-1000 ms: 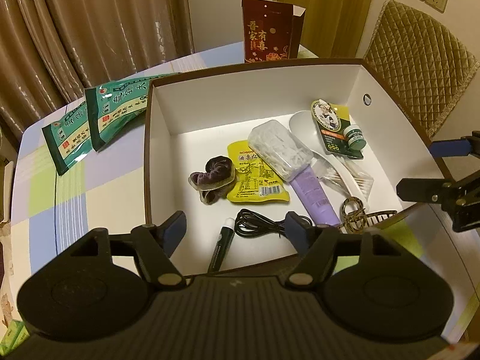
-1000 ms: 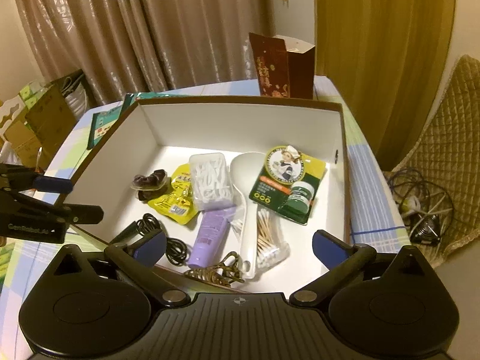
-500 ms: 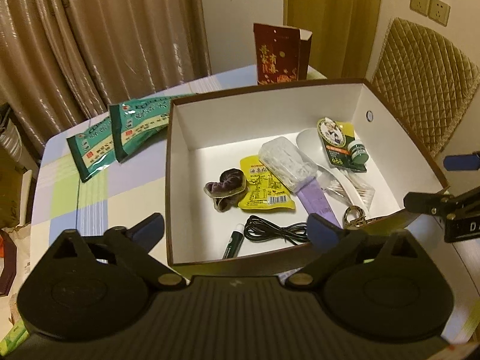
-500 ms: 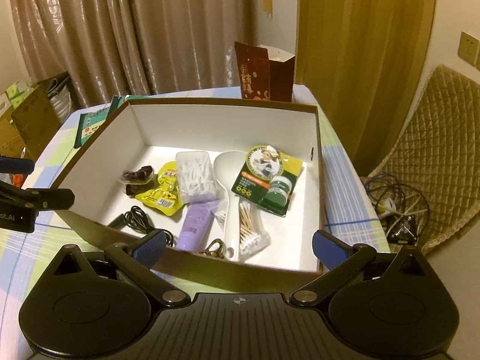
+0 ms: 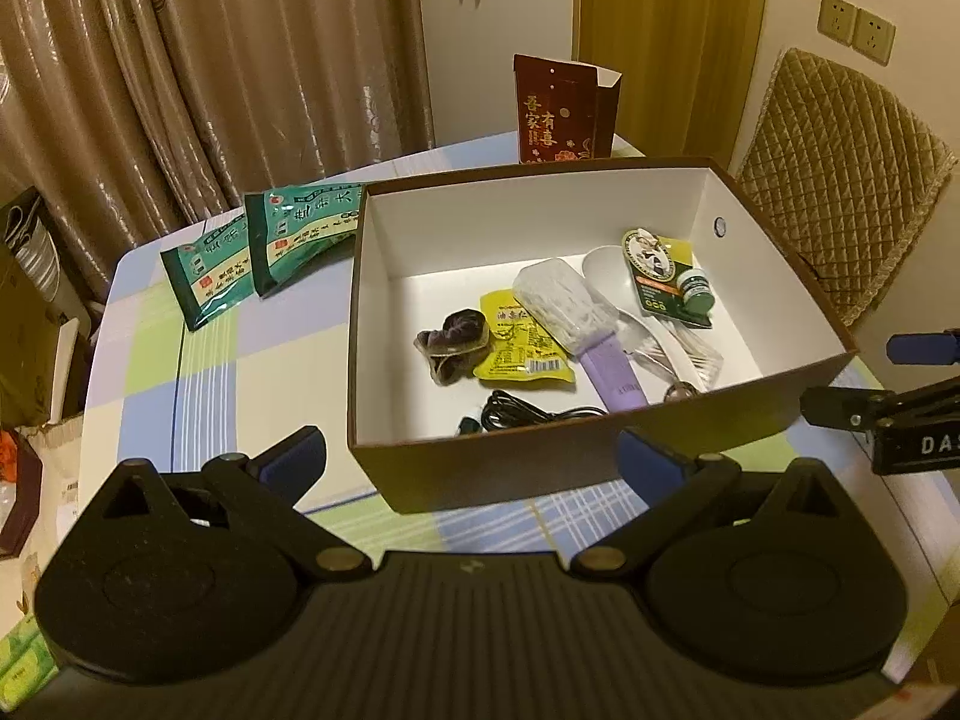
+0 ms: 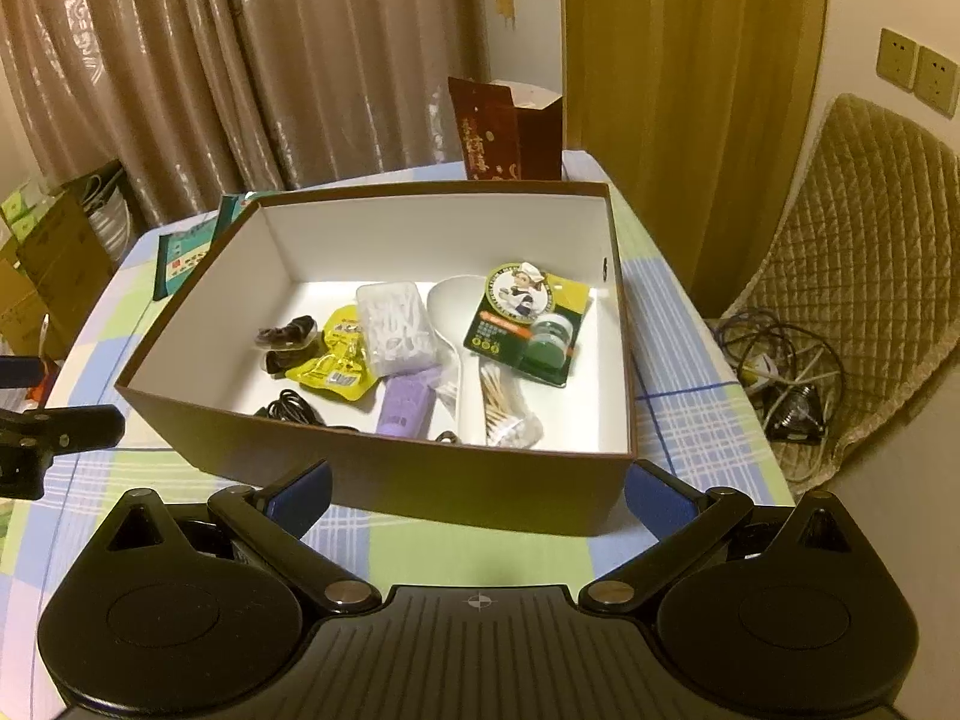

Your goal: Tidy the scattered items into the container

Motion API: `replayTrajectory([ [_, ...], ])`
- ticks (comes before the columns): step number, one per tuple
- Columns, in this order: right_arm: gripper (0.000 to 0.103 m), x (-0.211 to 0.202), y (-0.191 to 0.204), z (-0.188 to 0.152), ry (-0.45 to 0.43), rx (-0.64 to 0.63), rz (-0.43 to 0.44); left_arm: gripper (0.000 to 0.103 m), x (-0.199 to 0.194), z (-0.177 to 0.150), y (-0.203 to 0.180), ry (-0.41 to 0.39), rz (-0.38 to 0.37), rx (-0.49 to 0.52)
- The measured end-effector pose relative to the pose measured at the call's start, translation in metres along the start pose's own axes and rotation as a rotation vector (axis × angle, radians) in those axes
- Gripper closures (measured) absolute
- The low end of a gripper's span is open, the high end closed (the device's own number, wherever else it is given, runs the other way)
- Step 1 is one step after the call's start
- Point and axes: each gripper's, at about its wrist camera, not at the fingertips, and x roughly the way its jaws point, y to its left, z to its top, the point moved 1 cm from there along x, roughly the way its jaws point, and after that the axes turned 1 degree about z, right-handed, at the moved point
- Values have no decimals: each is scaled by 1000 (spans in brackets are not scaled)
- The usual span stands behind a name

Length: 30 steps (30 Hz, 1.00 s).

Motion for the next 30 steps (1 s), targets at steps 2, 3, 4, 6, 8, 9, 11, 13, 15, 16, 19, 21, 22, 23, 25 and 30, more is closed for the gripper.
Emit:
replayTrajectory([
  [2, 2, -3, 2, -2, -4, 1, -5, 1, -5, -3, -1, -3, -3, -3],
  [3, 2, -4, 3, -3, -7, 2, -6, 1, -8, -4, -1, -3, -5, -4],
  [4, 2, -6, 4, -4, -9, 3, -8, 1, -10, -5, -1, -4, -9, -5],
  [6, 2, -10, 7, -7, -14, 7, -10, 1, -14, -7, -2, -6, -12, -6],
  [8, 2, -14, 10, -9, -20, 8, -12, 1, -18, -10, -2, -8, -15, -8],
  [9, 2, -16, 12, -11, -24, 8, -13, 1, -20, -11, -2, -9, -17, -10],
  [11, 2, -19, 15, -14, -28, 6, -16, 1, -24, -14, -1, -10, -21, -13],
  [13, 2, -23, 19, -17, -31, 3, -18, 1, -28, -18, 0, -13, -24, -15],
  [15, 2, -27, 23, -21, -35, 4, -21, 1, -31, -21, 1, -15, -25, -13],
  [16, 2, -29, 25, -22, -37, 5, -22, 1, -33, -23, 1, -15, -27, -13],
  [19, 2, -33, 30, -26, -41, 7, -25, 1, -38, -28, 3, -17, -34, -12],
  [21, 2, -35, 34, -30, -43, 9, -28, 1, -42, -31, 4, -16, -37, -10],
  [22, 2, -36, 36, -31, -44, 10, -29, 1, -43, -33, 5, -16, -38, -8],
  [23, 2, -37, 38, -33, -45, 10, -32, 1, -45, -35, 6, -17, -39, -6],
  [25, 2, -40, 42, -36, -47, 10, -37, 1, -49, -39, 7, -16, -41, -4],
  [30, 2, -46, 53, -43, -55, 9, -50, 1, -56, -49, 11, -18, -50, 7],
])
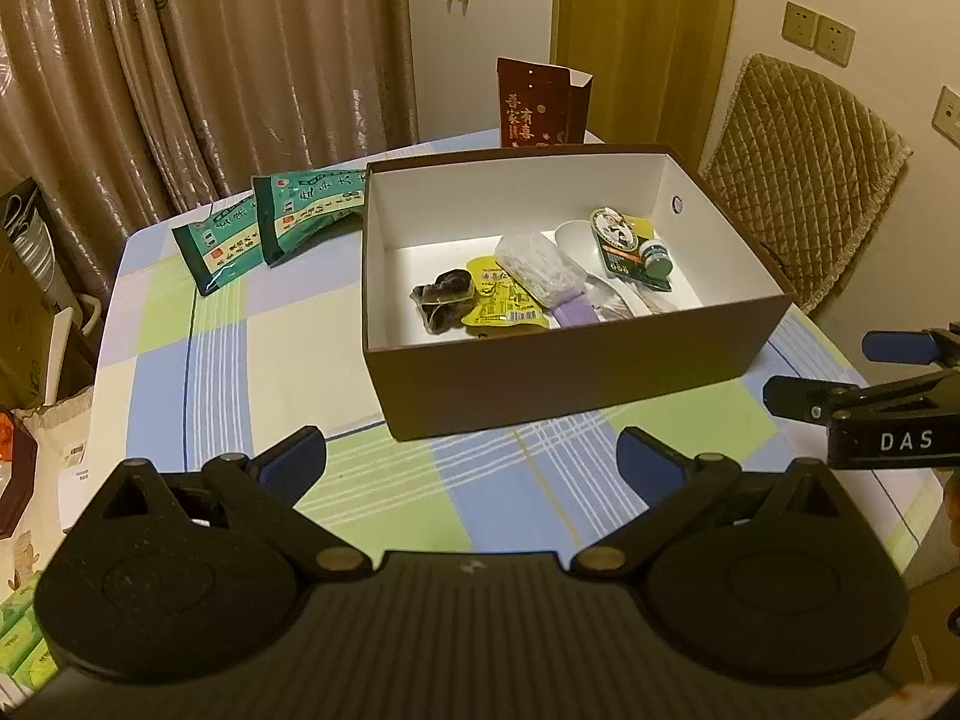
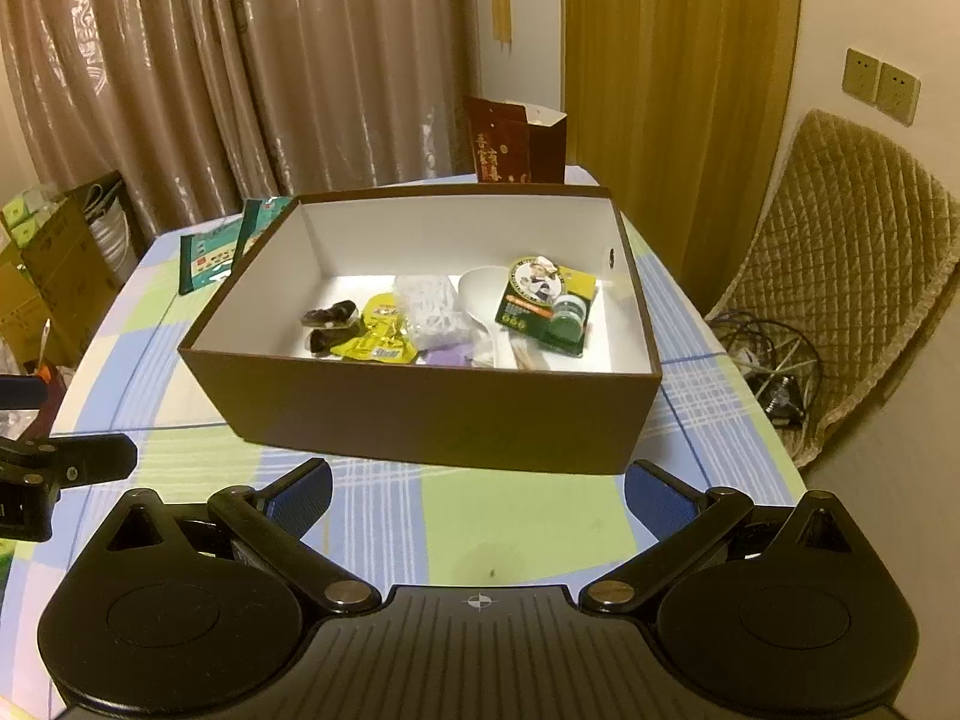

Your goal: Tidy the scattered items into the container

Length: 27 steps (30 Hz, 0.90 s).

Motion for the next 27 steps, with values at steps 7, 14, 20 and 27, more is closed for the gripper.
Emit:
replayTrajectory([
  [7, 2, -9, 11, -11, -5, 0, -23, 1, -10, -11, 4, -7, -16, 17],
  [14, 2, -18, 21, -20, -7, 4, -46, 1, -17, -24, 7, -9, -31, 29],
  [20, 2, -20, 25, -27, 3, 3, -56, 1, -20, -32, 10, -8, -45, 32],
  [27, 2, -20, 28, -31, 2, -12, -55, 1, -23, -36, 9, -9, -43, 34],
])
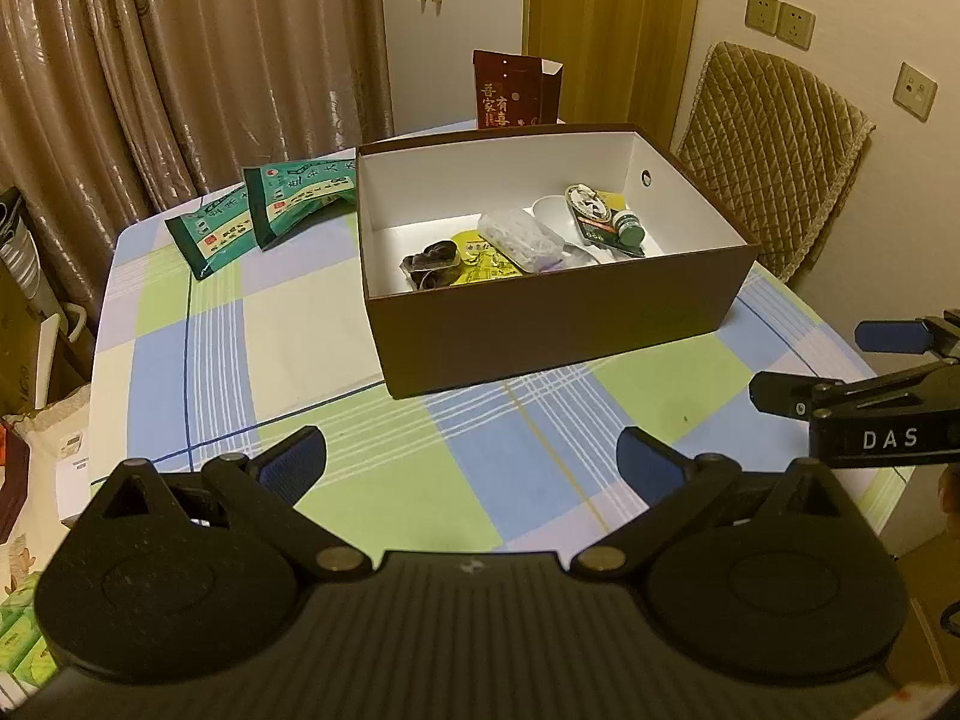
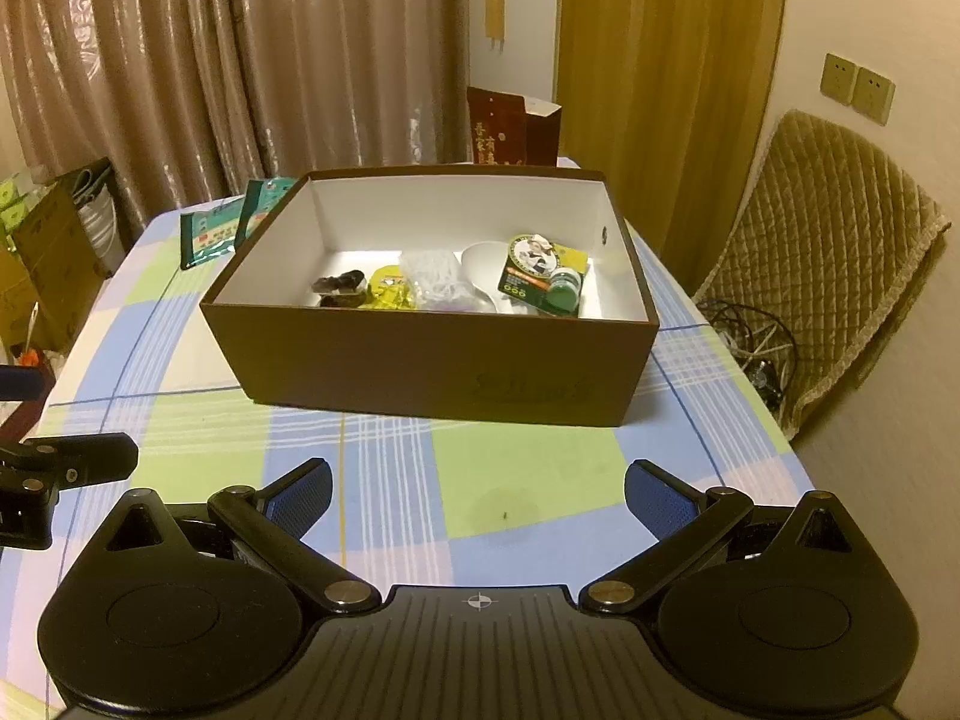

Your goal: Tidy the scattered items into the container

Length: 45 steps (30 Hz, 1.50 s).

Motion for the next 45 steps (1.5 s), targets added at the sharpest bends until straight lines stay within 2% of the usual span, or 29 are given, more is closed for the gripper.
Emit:
replayTrajectory([
  [12, 2, 15, -13, 1, 13, -74, 21, 1, 11, -2, -14, 34, 29, -23],
  [24, 2, 32, -42, 11, 28, -113, 74, 1, 30, 13, -43, 59, 67, -48],
  [40, 2, 46, -73, 17, 39, -138, 120, 1, 45, 21, -69, 81, 117, -76],
  [45, 2, 46, -77, 21, 25, -151, 134, 1, 44, 23, -73, 67, 134, -83],
])
